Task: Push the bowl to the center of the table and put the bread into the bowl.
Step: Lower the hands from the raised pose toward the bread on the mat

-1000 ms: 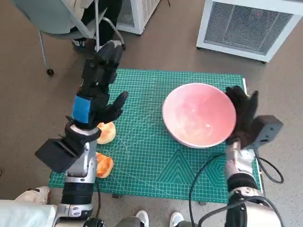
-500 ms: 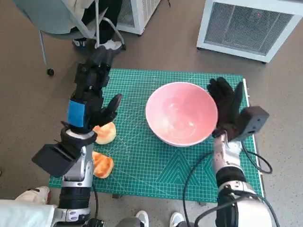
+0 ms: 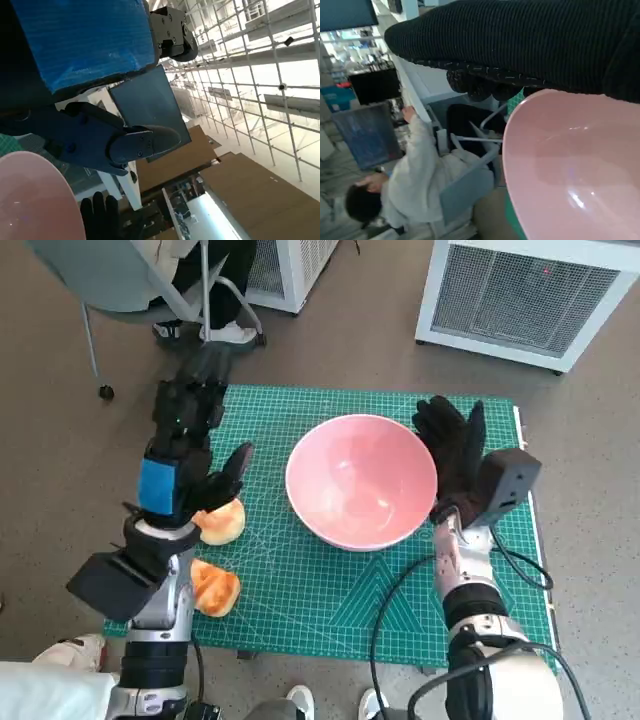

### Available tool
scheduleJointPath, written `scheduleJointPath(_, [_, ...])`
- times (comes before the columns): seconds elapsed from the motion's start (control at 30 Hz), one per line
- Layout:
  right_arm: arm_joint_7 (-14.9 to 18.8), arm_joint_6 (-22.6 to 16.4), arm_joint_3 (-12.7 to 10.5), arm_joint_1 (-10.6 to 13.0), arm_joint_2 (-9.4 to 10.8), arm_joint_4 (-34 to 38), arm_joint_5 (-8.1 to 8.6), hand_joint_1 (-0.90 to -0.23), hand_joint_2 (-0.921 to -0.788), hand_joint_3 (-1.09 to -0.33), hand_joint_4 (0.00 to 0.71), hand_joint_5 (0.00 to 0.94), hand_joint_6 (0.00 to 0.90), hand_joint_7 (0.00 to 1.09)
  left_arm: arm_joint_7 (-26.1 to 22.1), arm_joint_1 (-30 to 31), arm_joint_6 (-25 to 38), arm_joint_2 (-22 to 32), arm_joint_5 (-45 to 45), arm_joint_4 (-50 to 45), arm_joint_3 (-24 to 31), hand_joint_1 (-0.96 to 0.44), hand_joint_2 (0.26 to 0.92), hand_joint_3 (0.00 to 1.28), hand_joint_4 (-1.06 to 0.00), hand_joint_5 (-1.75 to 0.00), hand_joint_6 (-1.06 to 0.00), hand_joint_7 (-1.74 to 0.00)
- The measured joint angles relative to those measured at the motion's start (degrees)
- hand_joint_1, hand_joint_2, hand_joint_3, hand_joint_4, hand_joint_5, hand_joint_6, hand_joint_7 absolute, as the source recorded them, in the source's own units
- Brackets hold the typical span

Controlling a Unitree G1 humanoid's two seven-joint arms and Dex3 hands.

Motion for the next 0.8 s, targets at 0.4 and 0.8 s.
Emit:
scheduleJointPath(0.4, [1.4, -9.2, 1.3, -0.4, -4.7, -3.0, -1.16, -0.604, -0.921, -0.819, 0.332, 0.009, 0.114, 0.49, -7.0, 10.6, 2.7, 16.5, 4.6, -9.1, 4.8, -0.40, 0.921, 0.39, -0.24, -0.02, 0.00, -0.62])
scheduleJointPath(0.8, [11.1, -26.7, 4.4, -0.7, -5.1, -10.5, -0.69, -0.600, -0.921, -0.783, 0.362, 0.010, 0.163, 0.43, -15.1, 17.3, 7.7, 29.7, 4.8, -18.8, 8.1, -0.37, 0.920, 0.20, -0.29, -0.03, -0.03, -0.68])
